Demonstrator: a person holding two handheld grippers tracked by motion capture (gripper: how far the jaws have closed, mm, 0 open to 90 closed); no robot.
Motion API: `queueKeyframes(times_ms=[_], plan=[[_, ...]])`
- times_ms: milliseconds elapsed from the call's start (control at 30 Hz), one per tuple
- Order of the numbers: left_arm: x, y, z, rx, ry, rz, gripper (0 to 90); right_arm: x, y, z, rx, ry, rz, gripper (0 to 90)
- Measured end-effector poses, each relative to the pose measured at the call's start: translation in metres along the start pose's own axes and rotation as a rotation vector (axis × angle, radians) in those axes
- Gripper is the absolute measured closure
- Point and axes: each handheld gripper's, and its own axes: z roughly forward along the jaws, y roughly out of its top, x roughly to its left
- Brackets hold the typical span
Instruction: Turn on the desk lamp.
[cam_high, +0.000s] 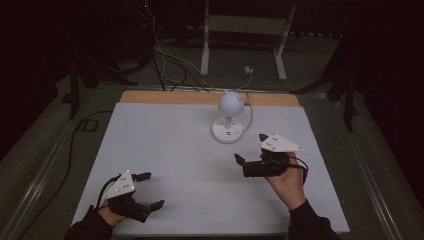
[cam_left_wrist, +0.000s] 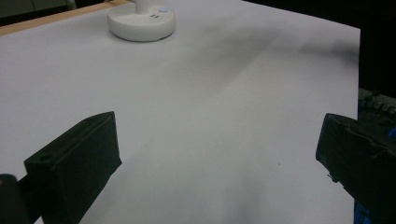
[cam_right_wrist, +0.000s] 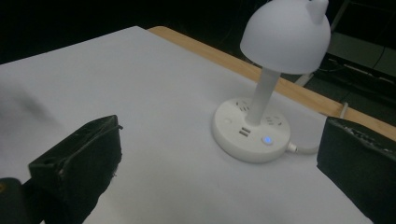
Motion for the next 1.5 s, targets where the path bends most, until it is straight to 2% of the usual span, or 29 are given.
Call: queueKeyframes(times_ms=[367, 733, 1033, 1333, 1500], plan=[[0.000, 0.000, -0.001, 0.001, 0.000, 0.003, 0.3, 0.009, 0.019, 0.022, -0.013, 0.014, -0.009, 0.0], [-0.001, 0.000, -0.001, 0.000, 0.000, 0.002, 0.3, 0.021, 0.029, 0.043, -0.028, 0.021, -0.012, 0.0], [0.000, 0.000, -0.001, -0.004, -0.003, -0.001, 0.3, 0.023, 0.032, 0.058, -0.029, -0.017, -0.010, 0.0], [0.000, 0.000, -0.001, -0.006, -0.006, -0.005, 0.3, 0.026, 0.028, 0.074, -0.030, -0.067, 0.033, 0.0], [0.000, 0.000, -0.001, -0.008, -0.007, -0.004, 0.3, 0.028, 0.024, 0.082, -0.052, -0.107, 0.065, 0.0]])
